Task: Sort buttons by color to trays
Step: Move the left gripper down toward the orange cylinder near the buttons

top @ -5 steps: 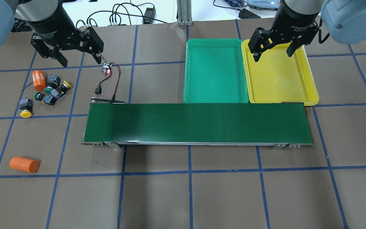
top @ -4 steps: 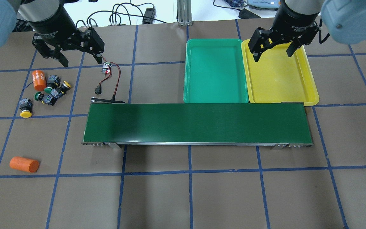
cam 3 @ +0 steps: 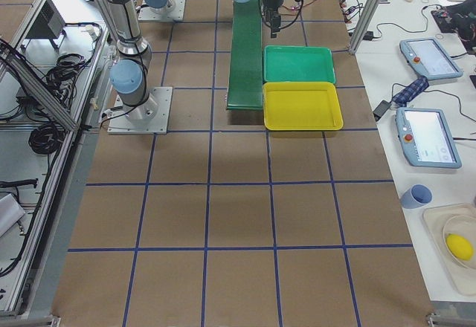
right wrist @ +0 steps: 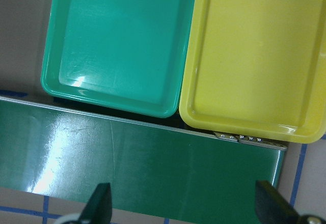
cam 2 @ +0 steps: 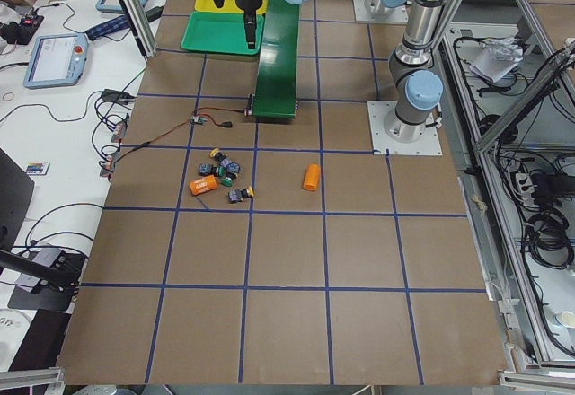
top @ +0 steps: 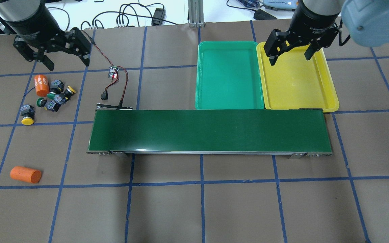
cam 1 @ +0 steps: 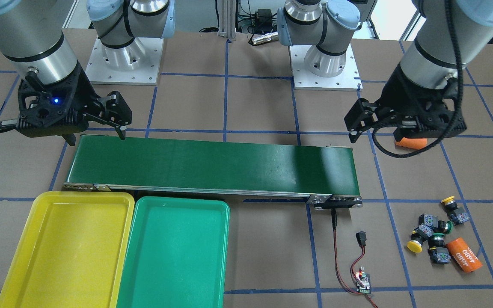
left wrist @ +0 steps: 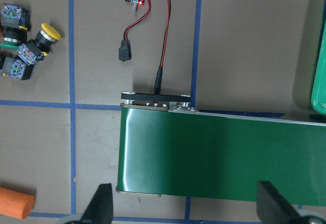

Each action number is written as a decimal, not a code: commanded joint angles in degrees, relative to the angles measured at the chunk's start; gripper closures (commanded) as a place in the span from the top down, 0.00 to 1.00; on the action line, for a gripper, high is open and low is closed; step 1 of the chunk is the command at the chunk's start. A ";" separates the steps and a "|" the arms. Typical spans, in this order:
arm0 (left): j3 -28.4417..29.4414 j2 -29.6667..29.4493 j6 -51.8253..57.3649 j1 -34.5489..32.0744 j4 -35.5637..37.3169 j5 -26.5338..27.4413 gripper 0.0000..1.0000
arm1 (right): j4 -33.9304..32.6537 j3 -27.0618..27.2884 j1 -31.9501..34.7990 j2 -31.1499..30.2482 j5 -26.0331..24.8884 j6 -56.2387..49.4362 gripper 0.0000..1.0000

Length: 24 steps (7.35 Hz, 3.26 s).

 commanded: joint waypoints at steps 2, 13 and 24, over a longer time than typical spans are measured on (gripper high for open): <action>-1.24 -1.10 9.82 11.66 -0.10 0.07 1.00 | -0.45 0.00 0.00 0.00 0.00 0.00 1.00; -5.12 -1.72 7.91 15.98 -0.27 -0.27 1.00 | -0.45 -0.09 0.00 0.09 0.00 0.00 1.00; -35.09 -4.18 -16.72 30.83 34.17 8.68 1.00 | -0.45 -0.09 -0.08 0.18 0.00 0.00 1.00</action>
